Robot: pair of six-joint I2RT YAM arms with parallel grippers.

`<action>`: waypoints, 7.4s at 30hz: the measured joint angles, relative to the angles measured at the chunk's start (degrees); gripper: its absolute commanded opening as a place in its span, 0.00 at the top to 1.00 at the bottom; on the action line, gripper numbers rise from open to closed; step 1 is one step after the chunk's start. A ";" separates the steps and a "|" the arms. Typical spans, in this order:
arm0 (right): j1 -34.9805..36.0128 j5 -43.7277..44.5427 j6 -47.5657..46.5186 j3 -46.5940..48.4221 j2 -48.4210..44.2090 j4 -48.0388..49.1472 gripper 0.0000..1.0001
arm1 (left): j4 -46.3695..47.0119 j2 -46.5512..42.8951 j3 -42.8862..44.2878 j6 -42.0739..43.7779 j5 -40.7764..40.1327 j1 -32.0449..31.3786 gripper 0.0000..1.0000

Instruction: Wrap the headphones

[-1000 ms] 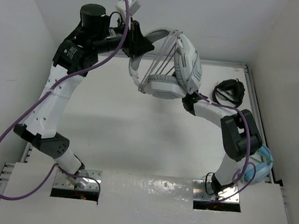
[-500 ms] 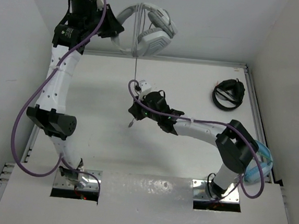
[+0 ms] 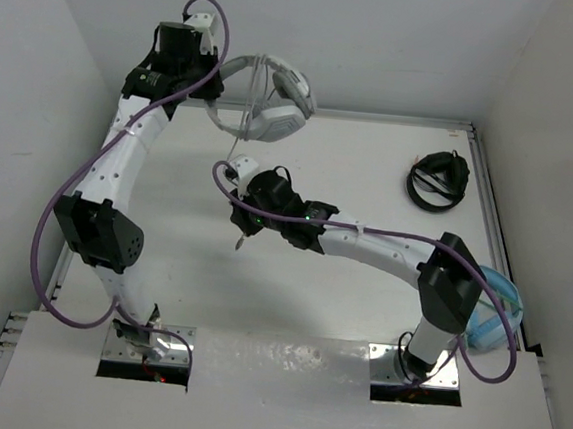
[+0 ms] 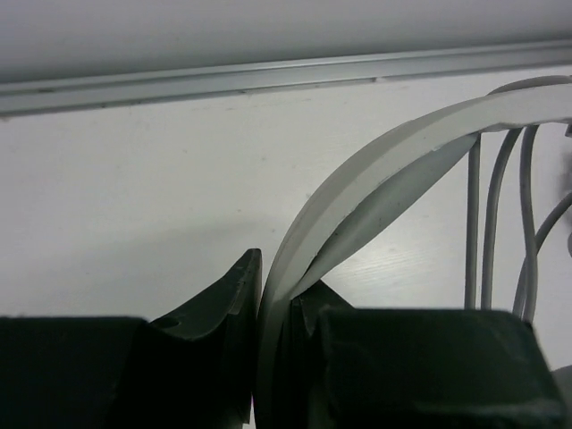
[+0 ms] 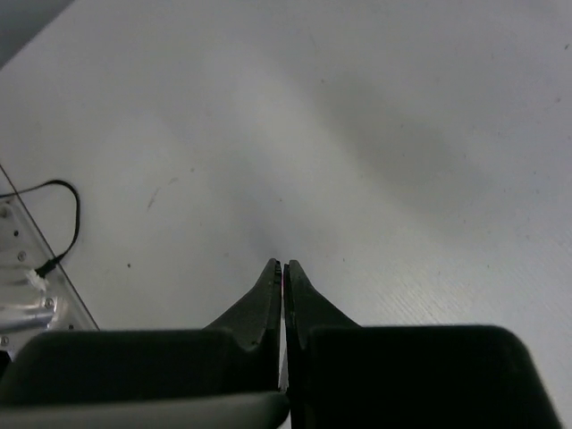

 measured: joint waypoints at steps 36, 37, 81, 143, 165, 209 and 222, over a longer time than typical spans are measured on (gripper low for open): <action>-5.14 40.76 -37.16 29.16 -1.64 -36.44 1.00 | 24.52 -15.34 -41.38 35.34 -3.74 -12.70 1.00; -5.57 40.76 -39.36 27.02 -2.73 -33.68 1.00 | 23.74 -15.58 -41.00 34.82 -2.91 -13.20 1.00; -27.67 -0.61 -15.63 -5.86 -14.64 -7.85 0.50 | 1.05 -17.07 -25.70 19.06 17.31 -14.16 1.00; -27.56 -14.03 -0.07 -38.93 -35.78 -6.60 0.01 | 34.60 -22.80 -56.85 -3.32 -33.64 4.74 1.00; -27.56 -9.90 0.09 -38.23 -41.55 -11.82 0.01 | 36.39 -21.77 -60.48 -5.92 -34.56 4.76 1.00; -26.58 -5.09 0.72 -32.94 -41.09 -23.02 0.01 | 44.50 14.03 -37.90 -10.21 -22.16 16.41 0.32; -26.34 -2.29 1.36 -32.72 -42.86 -23.54 0.01 | 40.13 3.41 -37.79 -7.56 -23.65 17.59 0.25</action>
